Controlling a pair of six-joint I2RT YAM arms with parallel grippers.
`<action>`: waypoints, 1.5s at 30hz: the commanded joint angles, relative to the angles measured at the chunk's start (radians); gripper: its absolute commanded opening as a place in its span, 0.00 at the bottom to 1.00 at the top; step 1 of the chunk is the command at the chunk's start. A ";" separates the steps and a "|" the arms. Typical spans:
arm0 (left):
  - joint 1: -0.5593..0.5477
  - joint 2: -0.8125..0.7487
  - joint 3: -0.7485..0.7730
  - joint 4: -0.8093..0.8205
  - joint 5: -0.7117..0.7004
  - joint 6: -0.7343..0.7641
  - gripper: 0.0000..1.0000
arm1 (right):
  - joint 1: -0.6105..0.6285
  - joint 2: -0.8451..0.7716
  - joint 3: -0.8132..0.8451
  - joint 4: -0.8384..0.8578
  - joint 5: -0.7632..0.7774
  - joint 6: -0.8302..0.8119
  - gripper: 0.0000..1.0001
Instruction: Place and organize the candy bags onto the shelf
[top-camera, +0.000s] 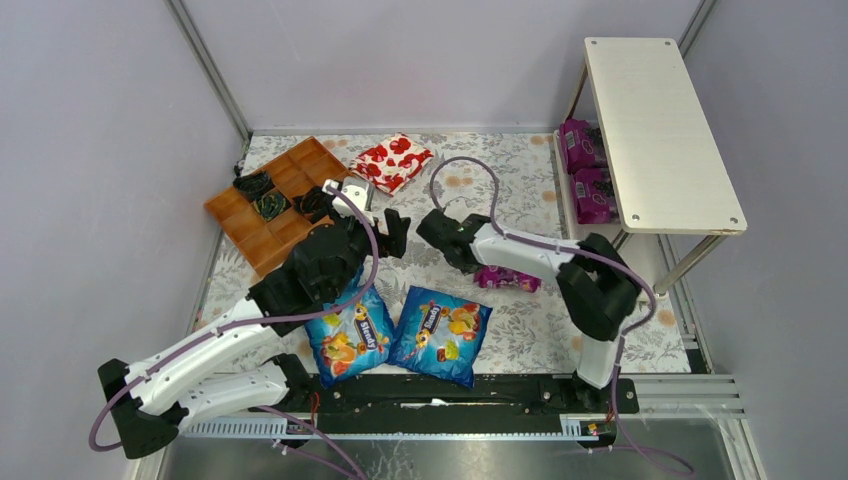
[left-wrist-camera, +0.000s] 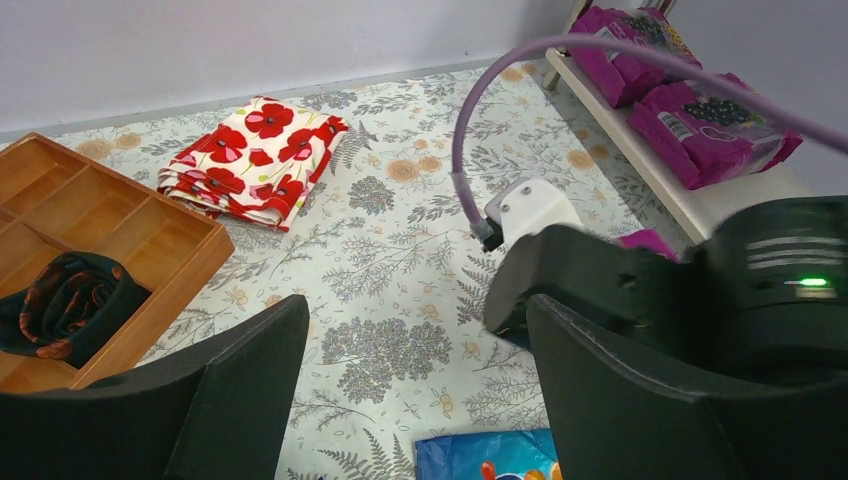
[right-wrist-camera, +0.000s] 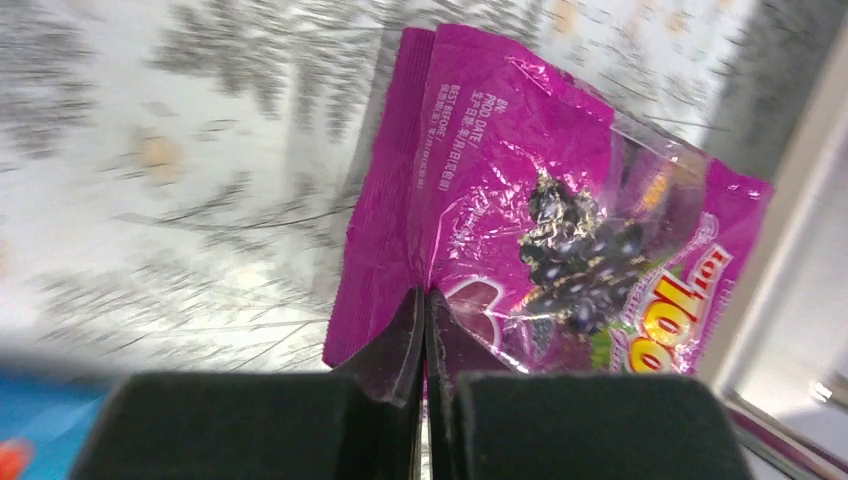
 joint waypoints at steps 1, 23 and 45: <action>0.006 -0.003 0.025 0.028 0.014 -0.007 0.85 | 0.010 -0.208 -0.089 0.295 -0.290 -0.167 0.00; 0.013 -0.064 0.009 0.039 -0.019 -0.011 0.85 | 0.004 0.004 0.087 -0.007 -0.110 -0.127 1.00; 0.016 -0.072 0.005 0.044 -0.015 -0.012 0.85 | 0.053 0.254 0.150 -0.101 0.296 0.026 0.74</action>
